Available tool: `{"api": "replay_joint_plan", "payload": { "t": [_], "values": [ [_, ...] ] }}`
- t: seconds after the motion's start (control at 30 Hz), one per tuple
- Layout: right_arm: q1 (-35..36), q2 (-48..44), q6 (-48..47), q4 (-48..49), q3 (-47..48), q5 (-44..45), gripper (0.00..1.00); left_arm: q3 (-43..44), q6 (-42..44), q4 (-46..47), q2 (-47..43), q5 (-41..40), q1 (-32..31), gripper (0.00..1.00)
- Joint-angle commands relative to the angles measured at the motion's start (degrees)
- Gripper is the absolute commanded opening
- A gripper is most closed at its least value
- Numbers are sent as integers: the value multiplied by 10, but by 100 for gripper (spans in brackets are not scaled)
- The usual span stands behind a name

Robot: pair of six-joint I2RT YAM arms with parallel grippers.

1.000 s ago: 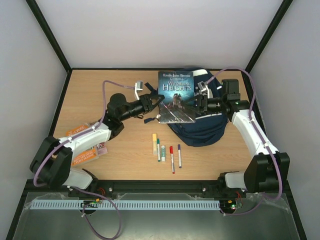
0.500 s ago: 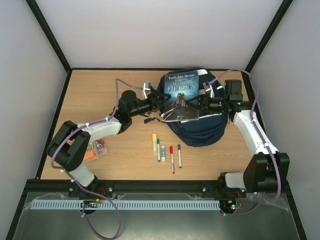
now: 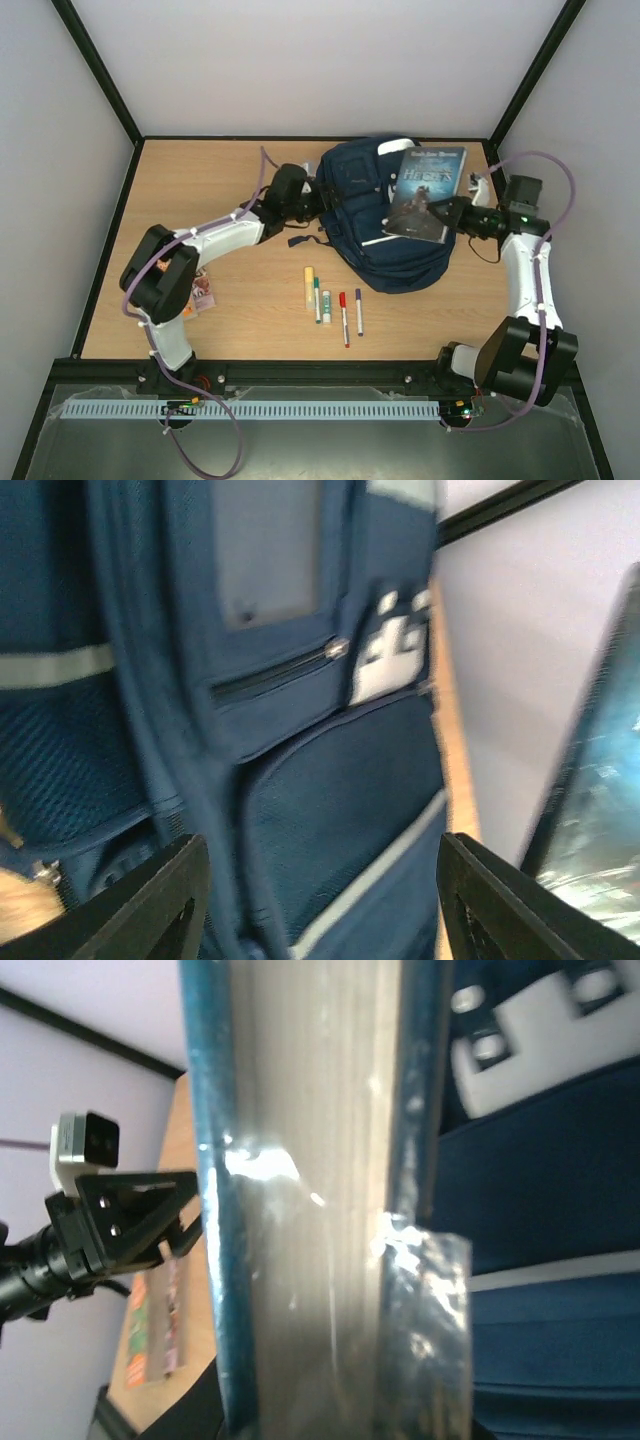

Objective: Pack the student bag
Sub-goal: Place the book in the student bag.

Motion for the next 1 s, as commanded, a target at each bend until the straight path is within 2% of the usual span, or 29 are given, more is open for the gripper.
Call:
{"api": "replay_joint_plan", "payload": {
  "t": [0.0,0.17,0.27,0.4,0.57,0.73,0.83,0.97],
  "values": [
    [-72,-26,-106,-40,-10,-28,1,46,75,-153,47,-54,-35,62],
    [-142,-18,-213,-127,6,-27,1,91,169,-138,73,-56,-107,61],
    [-171,-23,-268,-173,33,21,1,143,237,-166,108,-61,-143,62],
    [-183,-39,-298,-169,46,132,1,212,300,-211,160,-104,-183,61],
    [-187,-73,-344,-169,25,180,1,284,363,-265,210,-151,-215,61],
    [-187,-106,-348,-153,-1,248,1,300,497,-290,227,-199,-263,52],
    [-188,-99,-352,-145,-6,304,1,304,540,-296,237,-194,-274,48],
    [-189,-94,-364,-145,-13,312,1,327,549,-296,256,-155,-278,44]
  ]
}}
